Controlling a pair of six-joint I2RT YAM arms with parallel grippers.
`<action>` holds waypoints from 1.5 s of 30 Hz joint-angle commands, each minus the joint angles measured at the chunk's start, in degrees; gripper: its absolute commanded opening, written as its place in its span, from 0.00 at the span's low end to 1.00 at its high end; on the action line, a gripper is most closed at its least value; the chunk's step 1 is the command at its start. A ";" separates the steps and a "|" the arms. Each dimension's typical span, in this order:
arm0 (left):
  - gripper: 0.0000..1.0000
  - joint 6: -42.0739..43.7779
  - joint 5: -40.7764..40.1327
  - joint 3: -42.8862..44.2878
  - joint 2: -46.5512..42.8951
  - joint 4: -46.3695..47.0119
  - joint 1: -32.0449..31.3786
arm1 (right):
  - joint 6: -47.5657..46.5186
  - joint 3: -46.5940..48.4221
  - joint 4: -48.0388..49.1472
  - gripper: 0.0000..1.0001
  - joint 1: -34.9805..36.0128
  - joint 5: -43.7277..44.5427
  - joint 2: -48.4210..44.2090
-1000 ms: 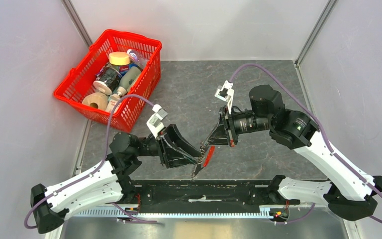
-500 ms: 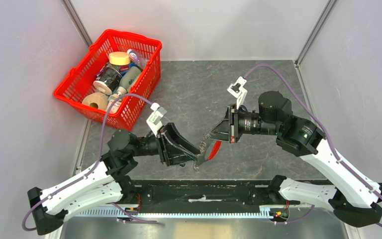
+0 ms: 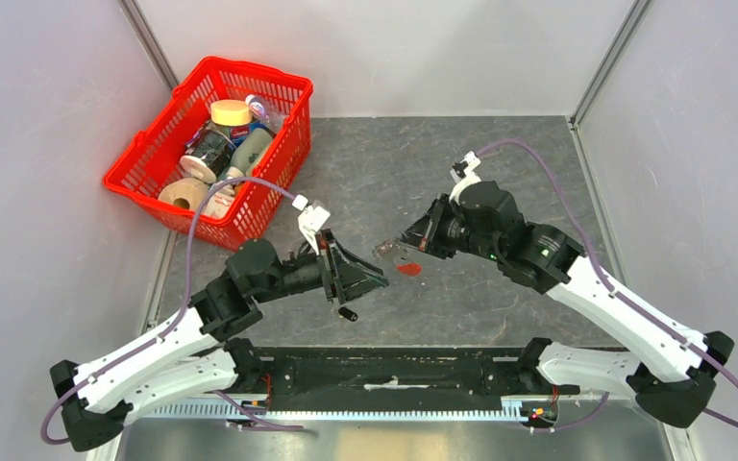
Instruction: Put the keys on the keyring
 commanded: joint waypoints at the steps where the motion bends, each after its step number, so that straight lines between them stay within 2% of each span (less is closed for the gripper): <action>1: 0.48 7.60 -5.63 3.58 1.33 -5.76 0.07 | 5.99 0.01 4.52 0.00 0.36 6.46 2.08; 11: 0.46 16.18 -12.35 6.20 3.40 -10.05 0.07 | 14.91 5.43 -2.53 0.00 0.62 10.13 6.10; 21: 0.43 23.88 -17.42 4.13 3.40 -5.89 0.07 | 22.90 8.37 -5.36 0.00 0.67 9.42 10.10; 32: 0.41 32.73 -21.04 1.67 3.28 -2.55 0.07 | 25.43 11.56 -6.59 0.00 0.62 7.15 13.59; 38: 0.51 36.76 -20.55 -0.69 2.38 2.41 0.09 | 25.98 13.59 -6.75 0.00 0.61 6.26 15.05; 45: 0.53 40.02 -20.70 -1.65 3.41 6.57 0.03 | 26.06 15.29 -6.69 0.00 0.62 3.75 17.10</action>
